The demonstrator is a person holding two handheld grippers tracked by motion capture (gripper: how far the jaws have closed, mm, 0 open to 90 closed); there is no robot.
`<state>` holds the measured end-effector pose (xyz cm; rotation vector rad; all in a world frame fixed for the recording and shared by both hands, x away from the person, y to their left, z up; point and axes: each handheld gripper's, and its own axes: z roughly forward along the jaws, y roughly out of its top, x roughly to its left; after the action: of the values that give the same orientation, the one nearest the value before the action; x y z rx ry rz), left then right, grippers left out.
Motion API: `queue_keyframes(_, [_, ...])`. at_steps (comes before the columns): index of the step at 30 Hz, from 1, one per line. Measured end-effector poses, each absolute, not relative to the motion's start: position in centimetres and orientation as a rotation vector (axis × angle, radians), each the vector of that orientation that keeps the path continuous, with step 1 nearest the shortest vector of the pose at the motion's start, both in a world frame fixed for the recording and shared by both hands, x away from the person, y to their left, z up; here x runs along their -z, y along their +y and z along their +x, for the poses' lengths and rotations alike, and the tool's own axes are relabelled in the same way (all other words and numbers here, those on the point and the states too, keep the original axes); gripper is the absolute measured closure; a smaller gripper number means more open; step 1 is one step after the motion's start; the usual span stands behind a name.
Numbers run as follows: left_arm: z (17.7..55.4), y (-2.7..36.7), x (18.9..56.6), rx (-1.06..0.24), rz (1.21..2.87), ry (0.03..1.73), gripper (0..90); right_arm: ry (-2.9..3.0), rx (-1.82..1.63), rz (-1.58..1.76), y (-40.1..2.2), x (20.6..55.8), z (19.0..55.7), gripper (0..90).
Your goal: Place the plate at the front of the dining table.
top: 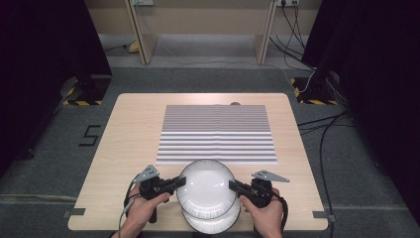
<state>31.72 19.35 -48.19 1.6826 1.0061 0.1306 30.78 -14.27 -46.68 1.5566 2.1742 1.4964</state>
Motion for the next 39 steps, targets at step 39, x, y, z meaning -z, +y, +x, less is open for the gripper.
queue_keyframes(39, [32.8,18.4,50.6,0.033,1.679,0.981,69.1,2.183,-1.588,1.561,-14.4,47.2,30.9,82.1])
